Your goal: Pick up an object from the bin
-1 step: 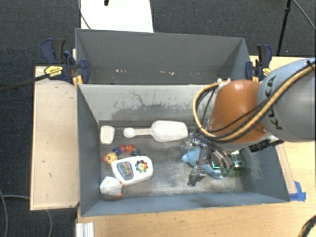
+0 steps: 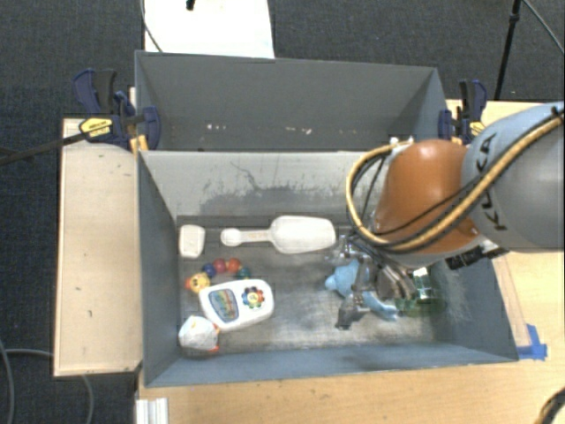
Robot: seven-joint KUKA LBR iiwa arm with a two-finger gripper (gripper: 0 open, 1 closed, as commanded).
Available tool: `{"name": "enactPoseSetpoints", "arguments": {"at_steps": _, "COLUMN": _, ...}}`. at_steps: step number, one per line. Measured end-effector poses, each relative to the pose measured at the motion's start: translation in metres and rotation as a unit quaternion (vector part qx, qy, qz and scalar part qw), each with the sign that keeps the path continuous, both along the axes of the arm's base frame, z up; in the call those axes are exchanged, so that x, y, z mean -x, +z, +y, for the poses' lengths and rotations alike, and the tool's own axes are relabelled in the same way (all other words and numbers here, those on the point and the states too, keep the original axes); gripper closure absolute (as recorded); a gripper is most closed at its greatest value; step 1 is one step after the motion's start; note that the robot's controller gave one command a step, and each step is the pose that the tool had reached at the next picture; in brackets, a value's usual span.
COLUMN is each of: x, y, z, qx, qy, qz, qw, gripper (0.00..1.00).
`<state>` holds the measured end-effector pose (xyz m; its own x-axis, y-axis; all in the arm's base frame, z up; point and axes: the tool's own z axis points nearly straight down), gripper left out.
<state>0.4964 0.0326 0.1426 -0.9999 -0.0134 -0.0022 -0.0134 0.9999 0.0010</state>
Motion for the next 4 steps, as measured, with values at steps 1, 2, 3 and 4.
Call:
{"name": "enactPoseSetpoints", "arguments": {"at_steps": 1, "x": -0.003, "y": -0.040, "z": -0.060, "qx": 0.000, "qy": -0.041, "qz": -0.0017, "qw": 0.9992, "gripper": 0.00}}
{"name": "enactPoseSetpoints", "arguments": {"at_steps": 2, "x": 0.005, "y": -0.029, "z": -0.086, "qx": 0.000, "qy": -0.025, "qz": -0.0001, "qw": 0.9997, "gripper": 0.00}}
{"name": "enactPoseSetpoints", "arguments": {"at_steps": 3, "x": 0.010, "y": -0.030, "z": -0.066, "qx": 0.000, "qy": -0.138, "qz": 0.0001, "qw": 0.9905, "gripper": 0.00}}
{"name": "enactPoseSetpoints", "arguments": {"at_steps": 4, "x": -0.005, "y": -0.055, "z": -0.079, "qx": -0.002, "qy": -0.174, "qz": -0.0026, "qw": 0.9848, "gripper": 0.00}}
